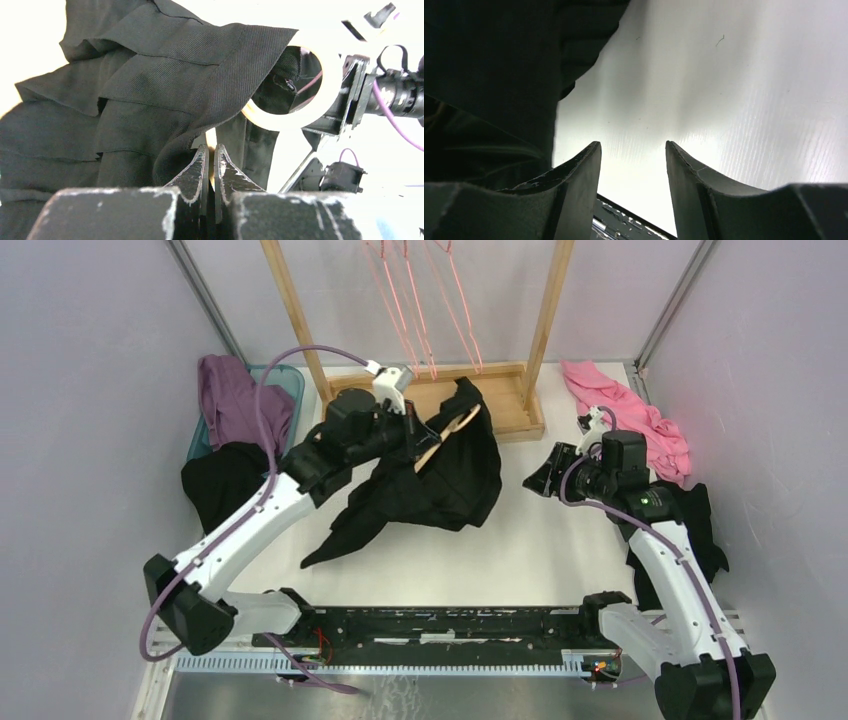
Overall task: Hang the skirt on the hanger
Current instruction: Pick up the skirt from the center of the board.
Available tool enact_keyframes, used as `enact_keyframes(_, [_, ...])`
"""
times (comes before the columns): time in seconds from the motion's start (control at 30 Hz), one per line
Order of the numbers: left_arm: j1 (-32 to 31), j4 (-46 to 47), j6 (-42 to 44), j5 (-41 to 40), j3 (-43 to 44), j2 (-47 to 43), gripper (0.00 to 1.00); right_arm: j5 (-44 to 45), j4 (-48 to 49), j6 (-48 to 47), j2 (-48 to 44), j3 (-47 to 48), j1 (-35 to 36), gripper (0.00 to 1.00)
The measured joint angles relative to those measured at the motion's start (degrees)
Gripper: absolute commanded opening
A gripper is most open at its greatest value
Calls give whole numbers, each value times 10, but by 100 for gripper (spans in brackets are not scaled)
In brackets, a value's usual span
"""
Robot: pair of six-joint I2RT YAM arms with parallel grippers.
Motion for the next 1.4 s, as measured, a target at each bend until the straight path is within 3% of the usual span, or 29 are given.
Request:
enact_keyframes(0.33, [52,-30,-18,-37,8,-85,3,0,-10,0,-7,20,0,56])
enact_keyframes(0.8, [57,-131,-61,-61,65,-154,3,-22,-20,16,-8,59,0,56])
enact_keyframes(1.0, [57,-135,-73,-29,64,-161,3,-78,48,38,26,133,14,52])
enact_keyframes(1.4, [57,-128,-85,49,12,-148,3,-50,73,-32,113,271,192,57])
